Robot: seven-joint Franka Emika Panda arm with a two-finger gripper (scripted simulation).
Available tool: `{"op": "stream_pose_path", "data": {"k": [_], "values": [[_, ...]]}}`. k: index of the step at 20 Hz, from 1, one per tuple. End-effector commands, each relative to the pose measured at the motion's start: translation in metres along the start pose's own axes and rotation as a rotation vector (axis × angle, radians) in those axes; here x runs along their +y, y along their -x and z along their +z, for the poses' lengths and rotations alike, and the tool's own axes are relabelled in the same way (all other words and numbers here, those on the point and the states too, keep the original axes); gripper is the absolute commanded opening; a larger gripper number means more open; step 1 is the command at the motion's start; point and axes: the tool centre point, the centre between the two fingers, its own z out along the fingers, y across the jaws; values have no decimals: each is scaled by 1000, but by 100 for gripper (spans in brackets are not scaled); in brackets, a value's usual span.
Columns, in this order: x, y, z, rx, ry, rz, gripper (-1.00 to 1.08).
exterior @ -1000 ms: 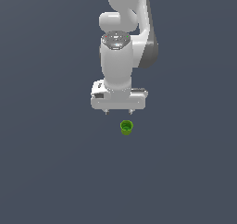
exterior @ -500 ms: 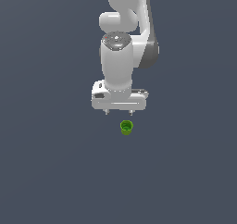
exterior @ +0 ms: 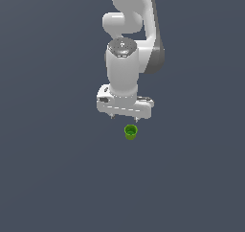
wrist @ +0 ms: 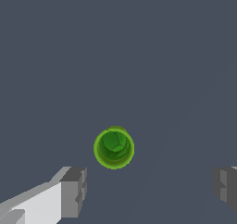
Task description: Pick up the object and move it to a goal position.
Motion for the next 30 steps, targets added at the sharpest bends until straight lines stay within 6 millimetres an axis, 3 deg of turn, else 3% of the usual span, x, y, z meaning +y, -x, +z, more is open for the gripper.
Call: {"op": "stream_pose_path", "data": {"k": [1,30], "values": [[-2,1,4,-2,0,56,100],[-19,13,60,-15,19,811,100]]}}
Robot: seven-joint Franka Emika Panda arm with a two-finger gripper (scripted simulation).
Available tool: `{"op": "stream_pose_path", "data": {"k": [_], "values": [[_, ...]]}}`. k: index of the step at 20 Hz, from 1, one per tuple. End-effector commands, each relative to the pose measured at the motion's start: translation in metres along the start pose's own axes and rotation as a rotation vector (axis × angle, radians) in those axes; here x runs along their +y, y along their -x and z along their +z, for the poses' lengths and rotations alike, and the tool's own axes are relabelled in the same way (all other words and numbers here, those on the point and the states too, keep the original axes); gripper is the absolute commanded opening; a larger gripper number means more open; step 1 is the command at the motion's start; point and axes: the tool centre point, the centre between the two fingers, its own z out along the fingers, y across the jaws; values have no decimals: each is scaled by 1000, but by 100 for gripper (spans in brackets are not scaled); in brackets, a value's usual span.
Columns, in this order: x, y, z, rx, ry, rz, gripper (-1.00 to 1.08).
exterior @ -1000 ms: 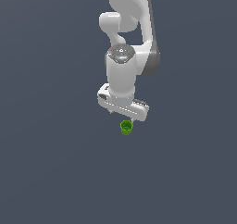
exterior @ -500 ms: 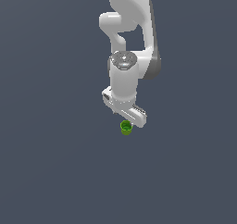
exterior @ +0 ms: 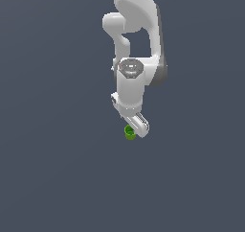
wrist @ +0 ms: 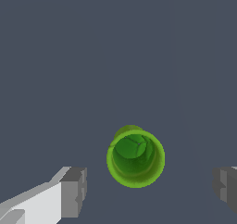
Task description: Pick up the object and move it to a goal position.
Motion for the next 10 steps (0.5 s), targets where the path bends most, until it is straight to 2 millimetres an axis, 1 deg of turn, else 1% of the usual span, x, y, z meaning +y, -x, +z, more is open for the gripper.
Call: {"op": "stream_pose_path", "data": {"k": [1,10], "values": [[0,2,5,1,2,67,100],[0,7,21,7,9,301,100]]}}
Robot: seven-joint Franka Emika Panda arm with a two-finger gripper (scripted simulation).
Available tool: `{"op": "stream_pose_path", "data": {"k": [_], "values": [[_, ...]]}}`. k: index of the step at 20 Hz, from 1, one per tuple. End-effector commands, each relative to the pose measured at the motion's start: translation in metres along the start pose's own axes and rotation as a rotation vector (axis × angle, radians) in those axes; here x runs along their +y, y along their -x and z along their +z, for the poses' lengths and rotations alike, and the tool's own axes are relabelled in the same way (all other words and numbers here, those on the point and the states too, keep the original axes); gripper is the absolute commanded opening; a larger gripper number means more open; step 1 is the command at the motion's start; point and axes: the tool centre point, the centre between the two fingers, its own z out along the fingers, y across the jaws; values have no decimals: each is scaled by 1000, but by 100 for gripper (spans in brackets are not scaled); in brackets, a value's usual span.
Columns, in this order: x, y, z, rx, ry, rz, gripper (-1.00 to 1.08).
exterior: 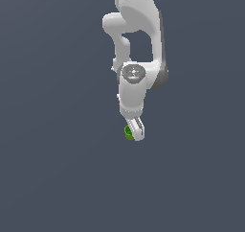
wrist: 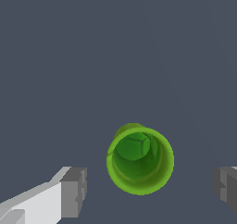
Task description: Pick up the object and move it to a goal position.
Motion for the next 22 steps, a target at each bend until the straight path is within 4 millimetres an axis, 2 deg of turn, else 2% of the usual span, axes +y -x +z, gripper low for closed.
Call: {"op": "stream_pose_path", "data": {"k": [1,11,22], "values": [[0,1,4,2,2,65,100],[2,5,16,10,5,238,100],[2,6,20,12,6,276,100]]}}
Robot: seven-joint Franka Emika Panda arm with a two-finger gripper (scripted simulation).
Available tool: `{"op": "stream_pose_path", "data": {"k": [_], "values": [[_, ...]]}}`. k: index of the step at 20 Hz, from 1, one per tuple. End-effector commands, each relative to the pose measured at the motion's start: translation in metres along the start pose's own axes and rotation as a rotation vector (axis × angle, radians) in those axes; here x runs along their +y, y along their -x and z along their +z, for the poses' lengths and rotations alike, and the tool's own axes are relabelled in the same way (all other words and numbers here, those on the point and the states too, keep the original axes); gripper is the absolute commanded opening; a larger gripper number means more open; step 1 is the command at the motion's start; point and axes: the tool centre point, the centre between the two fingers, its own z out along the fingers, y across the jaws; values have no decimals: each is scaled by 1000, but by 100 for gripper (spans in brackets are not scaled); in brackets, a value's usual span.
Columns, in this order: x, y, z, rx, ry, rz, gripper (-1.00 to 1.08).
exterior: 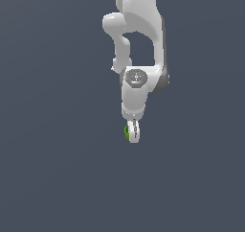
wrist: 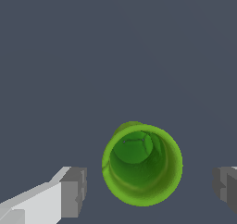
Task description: Pick up the object and move it to a goal position.
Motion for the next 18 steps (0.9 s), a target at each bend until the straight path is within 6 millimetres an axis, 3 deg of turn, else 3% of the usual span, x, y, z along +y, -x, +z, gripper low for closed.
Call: {"op": "stream_pose_path", "data": {"k": [1,10,15,16,18], "values": [[0,0,3,0,0,1,100],[1,0,43,0,0,4,100],[0,0,50,0,0,5,100],[0,0,50,0,0,5,-100],[0,0,50,0,0,5,-100]]}}
